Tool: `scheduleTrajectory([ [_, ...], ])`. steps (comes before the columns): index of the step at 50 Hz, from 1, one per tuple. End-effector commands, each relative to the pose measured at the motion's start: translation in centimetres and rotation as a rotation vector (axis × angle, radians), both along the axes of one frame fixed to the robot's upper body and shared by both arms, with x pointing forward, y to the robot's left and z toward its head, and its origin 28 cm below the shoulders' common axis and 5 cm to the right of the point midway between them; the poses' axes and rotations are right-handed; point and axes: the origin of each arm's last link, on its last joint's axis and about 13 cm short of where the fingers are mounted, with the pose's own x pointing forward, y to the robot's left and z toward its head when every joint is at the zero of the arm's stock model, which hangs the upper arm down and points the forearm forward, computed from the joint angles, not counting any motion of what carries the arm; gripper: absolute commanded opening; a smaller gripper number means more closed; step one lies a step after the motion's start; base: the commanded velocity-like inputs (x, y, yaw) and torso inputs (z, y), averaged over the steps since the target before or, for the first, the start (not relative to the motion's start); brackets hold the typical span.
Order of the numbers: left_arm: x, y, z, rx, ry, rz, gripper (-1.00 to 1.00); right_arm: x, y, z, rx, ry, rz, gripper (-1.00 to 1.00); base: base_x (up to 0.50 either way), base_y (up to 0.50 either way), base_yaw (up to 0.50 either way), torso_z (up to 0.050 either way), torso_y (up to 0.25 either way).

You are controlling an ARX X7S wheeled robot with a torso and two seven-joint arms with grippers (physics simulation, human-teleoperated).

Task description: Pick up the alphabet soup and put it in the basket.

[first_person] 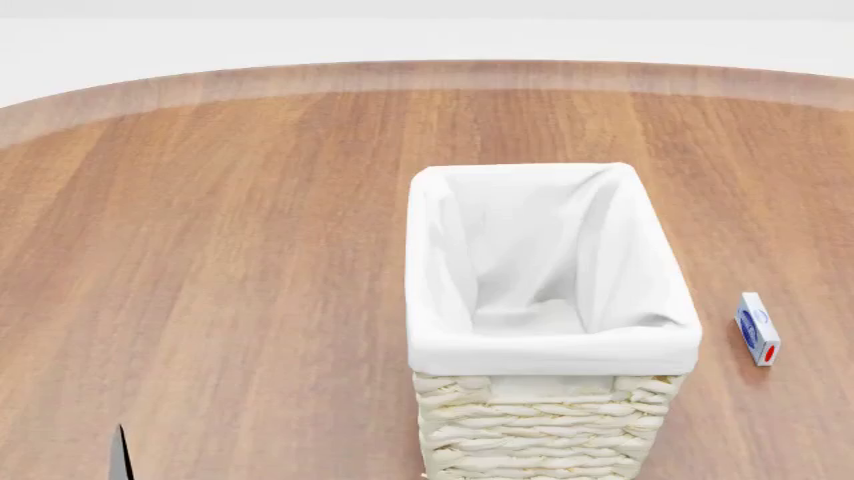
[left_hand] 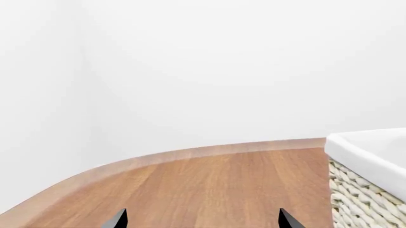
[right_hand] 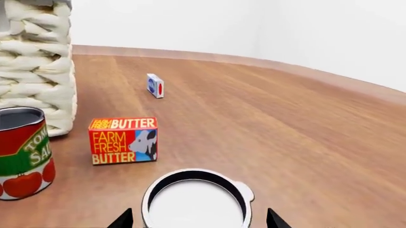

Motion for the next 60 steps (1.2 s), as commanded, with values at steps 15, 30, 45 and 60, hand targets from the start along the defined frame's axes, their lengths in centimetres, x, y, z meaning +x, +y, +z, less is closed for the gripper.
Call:
scheduleTrajectory([
  [15, 0.0, 0.1, 0.0, -0.003, -0.001, 0.003, 1.00, 0.6, 0.3, -0.4, 0.014, -0.012, 0.006, -1.00, 0.00, 0.00, 0.00, 0.000, 0.000],
  [30, 0.0, 0.1, 0.0, -0.004, -0.001, 0.001, 1.00, 1.8, 1.2, 7.7, -0.056, -0.210, 0.075, -1.00, 0.00, 0.00, 0.00, 0.000, 0.000],
  [45, -0.1, 0.2, 0.2, -0.006, -0.003, 0.002, 1.00, 2.8, 2.0, 14.8, -0.069, -0.335, 0.137, -1.00, 0.00, 0.00, 0.00, 0.000, 0.000],
  [60, -0.1, 0.2, 0.2, -0.009, -0.003, 0.002, 1.00, 5.1, 2.4, 20.2, -0.105, -0.426, 0.164, -1.00, 0.00, 0.00, 0.00, 0.000, 0.001],
])
